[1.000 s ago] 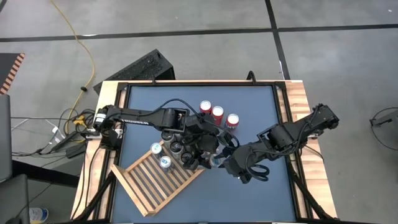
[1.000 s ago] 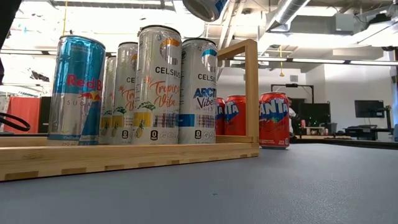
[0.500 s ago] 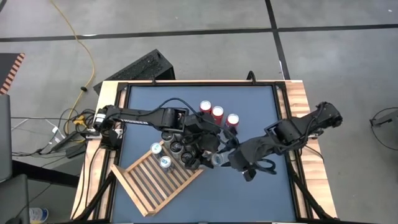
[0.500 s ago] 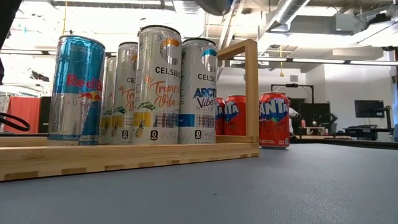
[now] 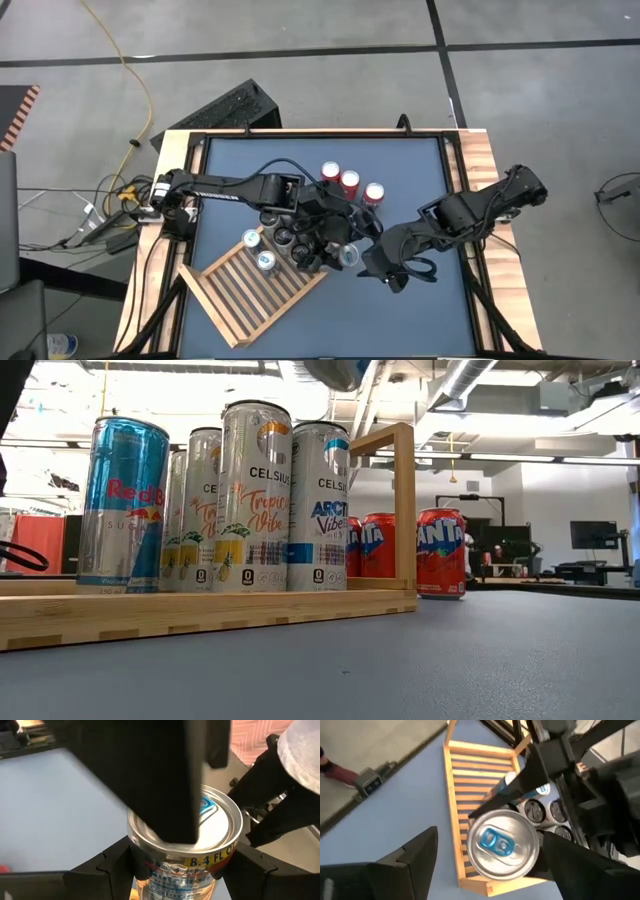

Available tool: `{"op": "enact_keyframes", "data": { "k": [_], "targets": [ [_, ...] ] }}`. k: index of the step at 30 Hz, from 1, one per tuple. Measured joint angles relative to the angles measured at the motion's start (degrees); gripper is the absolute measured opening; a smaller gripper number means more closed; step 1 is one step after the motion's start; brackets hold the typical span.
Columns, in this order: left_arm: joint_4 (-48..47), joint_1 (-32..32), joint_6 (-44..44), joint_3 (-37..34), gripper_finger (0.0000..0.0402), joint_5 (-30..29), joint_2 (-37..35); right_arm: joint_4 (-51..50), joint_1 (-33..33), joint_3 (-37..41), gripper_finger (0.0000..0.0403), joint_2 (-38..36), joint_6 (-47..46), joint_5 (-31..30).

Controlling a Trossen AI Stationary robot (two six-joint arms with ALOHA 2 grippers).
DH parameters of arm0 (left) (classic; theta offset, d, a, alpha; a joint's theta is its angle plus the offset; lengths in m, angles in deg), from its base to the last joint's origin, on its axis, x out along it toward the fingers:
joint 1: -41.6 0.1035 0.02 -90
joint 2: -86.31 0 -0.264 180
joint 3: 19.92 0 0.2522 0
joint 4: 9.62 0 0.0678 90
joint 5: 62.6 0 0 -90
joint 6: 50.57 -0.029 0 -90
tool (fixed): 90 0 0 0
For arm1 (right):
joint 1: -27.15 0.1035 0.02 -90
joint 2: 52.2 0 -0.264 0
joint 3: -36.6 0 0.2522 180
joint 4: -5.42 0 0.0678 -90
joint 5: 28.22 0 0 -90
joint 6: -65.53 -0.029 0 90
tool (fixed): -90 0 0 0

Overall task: Place canned beverage on shelf
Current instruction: Put the blue soda can on the shelf aligned with the other blue soda cans

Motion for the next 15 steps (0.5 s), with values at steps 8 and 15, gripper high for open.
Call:
{"op": "enact_keyframes", "data": {
  "k": [8, 15],
  "targets": [
    [-1.48, 0.26, 0.29, 0.00, 0.0226, 3.89, 0.00, 0.22, 0.24, -0.07, 0.0320, 0.63, 5.01, 0.09],
    [0.27, 0.35, -0.59, 0.00, 0.0226, -0.99, 0.00, 0.98, 0.24, -0.07, 0.0320, 0.61, 4.26, 0.00]
  ]
}}
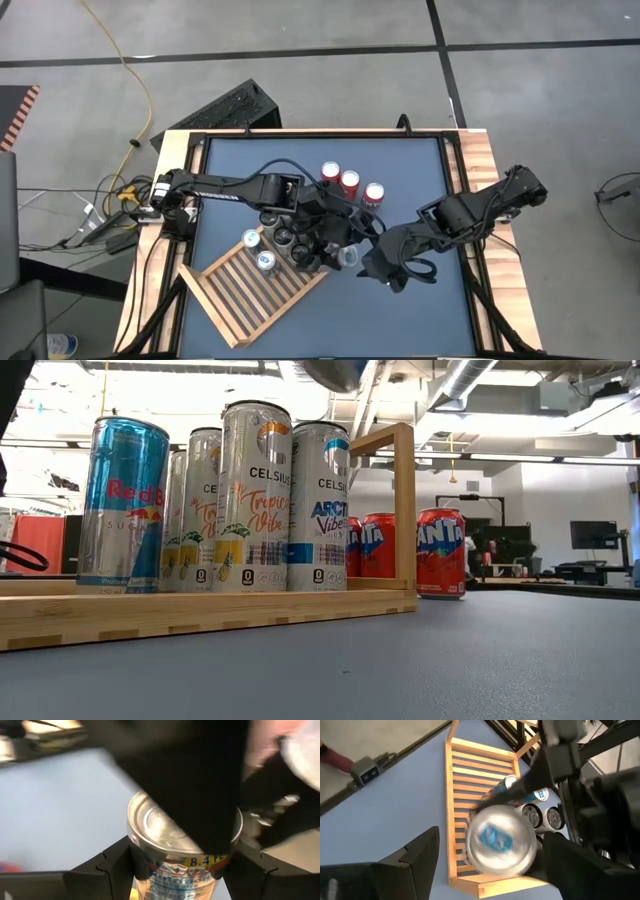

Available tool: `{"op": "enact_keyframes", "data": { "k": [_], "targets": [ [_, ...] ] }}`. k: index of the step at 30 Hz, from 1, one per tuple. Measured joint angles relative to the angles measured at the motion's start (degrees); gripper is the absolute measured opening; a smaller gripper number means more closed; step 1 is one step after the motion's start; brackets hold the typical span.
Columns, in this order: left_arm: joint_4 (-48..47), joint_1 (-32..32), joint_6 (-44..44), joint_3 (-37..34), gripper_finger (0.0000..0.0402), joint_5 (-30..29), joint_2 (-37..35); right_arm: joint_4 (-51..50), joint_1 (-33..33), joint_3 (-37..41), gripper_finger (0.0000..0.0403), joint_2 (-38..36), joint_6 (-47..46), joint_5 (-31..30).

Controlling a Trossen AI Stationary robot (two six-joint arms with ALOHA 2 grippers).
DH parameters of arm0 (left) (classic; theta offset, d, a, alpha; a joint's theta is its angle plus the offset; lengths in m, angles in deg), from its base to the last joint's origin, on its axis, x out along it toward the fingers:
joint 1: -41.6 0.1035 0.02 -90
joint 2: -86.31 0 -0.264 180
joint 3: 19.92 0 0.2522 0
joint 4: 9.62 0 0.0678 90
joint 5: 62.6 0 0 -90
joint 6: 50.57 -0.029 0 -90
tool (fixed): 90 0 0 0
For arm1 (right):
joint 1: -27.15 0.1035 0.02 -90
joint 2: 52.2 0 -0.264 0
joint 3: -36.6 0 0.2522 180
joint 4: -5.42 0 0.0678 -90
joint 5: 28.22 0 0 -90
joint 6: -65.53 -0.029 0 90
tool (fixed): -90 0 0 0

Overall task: Place canned beverage on shelf
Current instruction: Put the blue soda can on the shelf aligned with the other blue soda cans

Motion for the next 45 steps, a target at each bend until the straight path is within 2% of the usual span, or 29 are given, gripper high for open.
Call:
{"op": "enact_keyframes", "data": {
  "k": [3, 8, 11, 16, 19, 27, 37, 45],
  "targets": [
    [0.63, 0.00, -1.02, 0.00, 0.0226, -5.49, 0.00, 0.17, 0.00, -0.21, 0.0320, -0.47, -3.87, -1.01],
    [3.25, 0.07, -1.53, -0.04, 0.0226, -6.20, 0.00, -6.60, 0.73, -4.64, 0.0320, -1.03, -9.47, -4.96],
    [5.76, -0.02, -1.47, -0.04, 0.0226, -8.87, 0.00, -8.69, 0.98, -7.38, 0.0320, -1.18, -11.61, -6.24],
    [10.31, 0.09, -1.55, -0.04, 0.0226, -17.55, 0.00, -12.19, 2.04, -9.74, 0.0320, -1.18, -13.47, -12.23],
    [11.73, 0.11, -2.07, 0.16, 0.0226, -21.48, 0.00, -12.20, 2.09, -9.99, 0.0320, -1.18, -14.67, -13.53],
    [11.07, 0.07, -2.67, 3.03, 0.0226, -20.97, 0.00, -18.38, 2.05, -9.99, 0.0320, -1.09, -15.51, -13.65],
    [10.34, 0.09, -3.54, 4.11, 0.0227, -16.65, 0.00, -18.11, 1.09, -10.03, 0.0320, -1.11, -12.34, -14.64],
    [8.54, -0.14, -3.55, 4.38, 0.0227, -15.75, -0.19, -14.36, 1.45, -9.91, 0.0320, -1.09, -5.87, -14.51]
  ]
}}
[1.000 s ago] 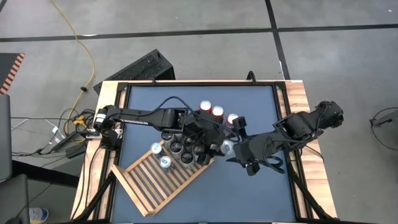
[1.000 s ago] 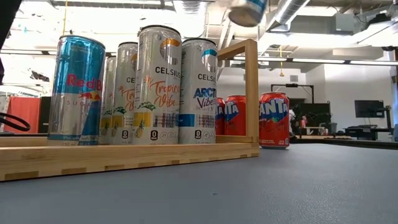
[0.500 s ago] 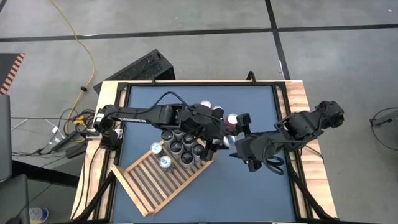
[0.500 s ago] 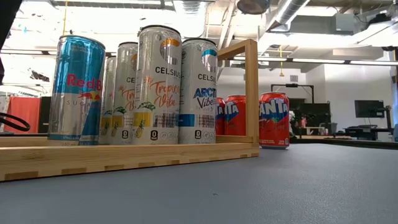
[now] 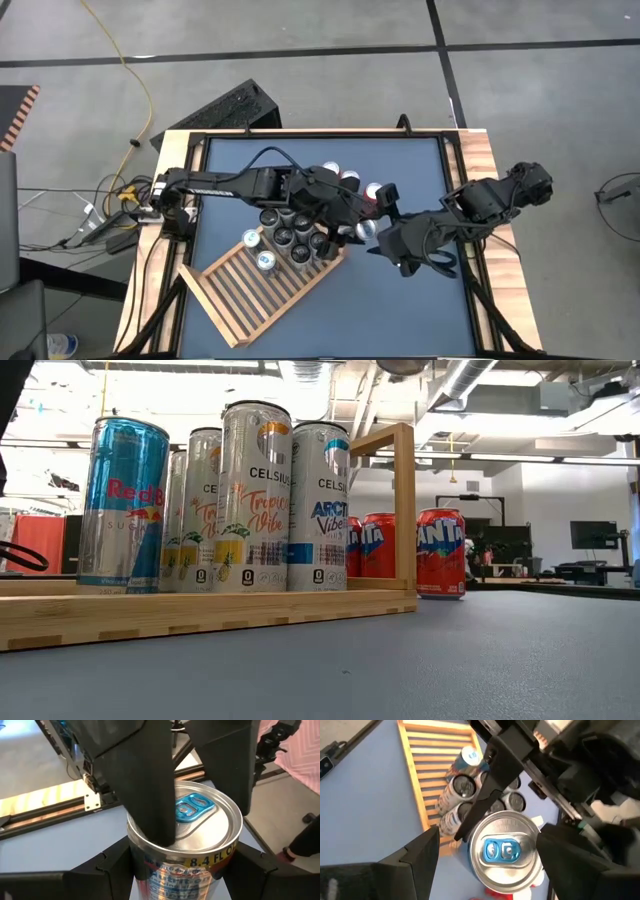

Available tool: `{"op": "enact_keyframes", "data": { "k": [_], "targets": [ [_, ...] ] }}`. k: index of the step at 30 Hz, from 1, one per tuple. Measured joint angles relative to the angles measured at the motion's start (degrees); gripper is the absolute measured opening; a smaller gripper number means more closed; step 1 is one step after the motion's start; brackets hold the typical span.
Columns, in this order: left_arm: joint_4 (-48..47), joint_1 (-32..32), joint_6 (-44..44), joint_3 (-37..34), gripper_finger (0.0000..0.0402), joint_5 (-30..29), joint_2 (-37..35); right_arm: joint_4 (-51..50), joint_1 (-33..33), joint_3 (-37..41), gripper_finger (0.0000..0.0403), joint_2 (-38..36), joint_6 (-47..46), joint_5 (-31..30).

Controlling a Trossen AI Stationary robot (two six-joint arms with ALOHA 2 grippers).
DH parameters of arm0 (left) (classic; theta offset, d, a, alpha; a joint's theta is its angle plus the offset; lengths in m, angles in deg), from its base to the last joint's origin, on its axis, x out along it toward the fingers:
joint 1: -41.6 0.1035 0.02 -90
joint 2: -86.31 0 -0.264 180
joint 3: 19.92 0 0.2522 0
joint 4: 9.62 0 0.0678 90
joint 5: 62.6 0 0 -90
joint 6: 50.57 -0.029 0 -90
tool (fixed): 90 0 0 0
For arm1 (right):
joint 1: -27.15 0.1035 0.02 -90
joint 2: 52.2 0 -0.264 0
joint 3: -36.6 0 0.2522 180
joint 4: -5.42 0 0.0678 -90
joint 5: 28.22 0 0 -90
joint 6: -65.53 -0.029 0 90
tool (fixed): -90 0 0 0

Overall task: Place canned beverage on shelf
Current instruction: Put the blue soda can on the shelf aligned with the other blue soda cans

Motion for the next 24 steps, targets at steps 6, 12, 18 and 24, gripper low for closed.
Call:
{"op": "enact_keyframes", "data": {
  "k": [6, 12, 18, 24],
  "targets": [
    [-0.77, -0.49, 0.32, -0.01, 0.0227, -0.09, 0.14, 1.36, 0.25, 0.01, 0.0320, 0.00, 2.07, -2.62],
    [-0.44, -0.47, 0.40, -0.03, 0.0227, 0.10, 0.14, 0.81, -1.14, -0.01, 0.0320, 0.01, 1.34, 1.09],
    [-0.42, -0.52, 0.49, -0.07, 0.0227, 2.16, 0.14, 1.00, -1.73, 0.57, 0.0320, 0.11, 1.10, 6.99],
    [-0.38, -0.50, 0.60, -0.09, 0.0227, 2.65, 0.14, 1.34, -2.23, 1.46, 0.0320, 0.20, 1.39, 7.10]
  ]
}}
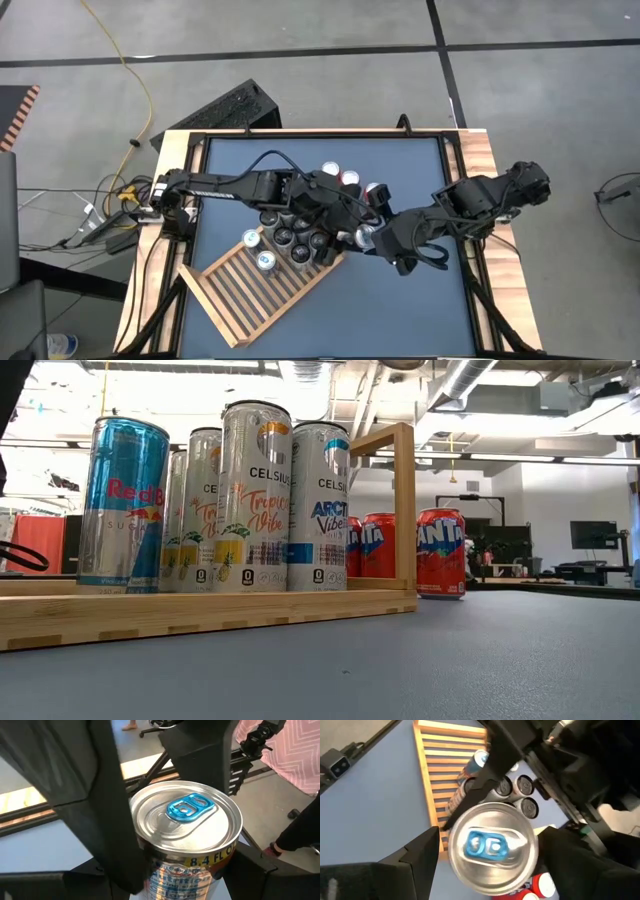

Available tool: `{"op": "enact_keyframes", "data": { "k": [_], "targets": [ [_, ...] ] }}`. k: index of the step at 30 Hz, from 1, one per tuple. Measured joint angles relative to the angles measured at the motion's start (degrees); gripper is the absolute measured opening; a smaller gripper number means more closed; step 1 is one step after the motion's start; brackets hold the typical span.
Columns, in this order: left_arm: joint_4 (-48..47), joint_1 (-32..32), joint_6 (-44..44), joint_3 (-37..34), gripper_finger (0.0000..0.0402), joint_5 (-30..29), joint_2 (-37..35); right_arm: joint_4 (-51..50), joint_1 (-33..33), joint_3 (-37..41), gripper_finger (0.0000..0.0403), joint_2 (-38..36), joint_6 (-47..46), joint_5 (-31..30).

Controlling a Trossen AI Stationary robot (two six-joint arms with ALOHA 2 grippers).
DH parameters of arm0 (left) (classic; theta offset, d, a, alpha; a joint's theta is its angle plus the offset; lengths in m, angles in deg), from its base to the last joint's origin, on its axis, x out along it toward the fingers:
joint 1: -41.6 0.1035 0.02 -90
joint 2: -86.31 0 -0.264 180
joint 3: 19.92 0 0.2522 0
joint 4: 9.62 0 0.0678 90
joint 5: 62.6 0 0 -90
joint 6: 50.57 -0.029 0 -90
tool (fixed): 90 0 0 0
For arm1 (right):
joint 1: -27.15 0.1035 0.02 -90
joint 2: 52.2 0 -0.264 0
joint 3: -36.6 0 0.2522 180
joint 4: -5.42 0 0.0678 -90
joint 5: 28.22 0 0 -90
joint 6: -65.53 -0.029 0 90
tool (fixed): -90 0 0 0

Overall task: Place canned beverage on shelf
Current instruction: Put the blue soda can on the shelf aligned with the other blue soda cans

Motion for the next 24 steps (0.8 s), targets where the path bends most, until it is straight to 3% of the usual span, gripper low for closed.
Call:
{"op": "enact_keyframes", "data": {
  "k": [8, 20, 24],
  "targets": [
    [-0.12, 0.02, 0.09, -0.01, 0.0227, 0.02, 0.00, 0.88, 0.05, 0.54, 0.0289, -0.03, 0.20, 0.81],
    [-0.73, 0.04, -0.42, -0.09, 0.0227, 2.84, 0.00, 0.72, 0.02, 0.54, 0.0158, -0.02, 0.71, 2.27],
    [-0.69, 0.04, -0.26, -0.09, 0.0227, 2.91, 0.00, 0.69, 0.02, 0.54, 0.0157, -0.04, 0.66, 2.61]
  ]
}}
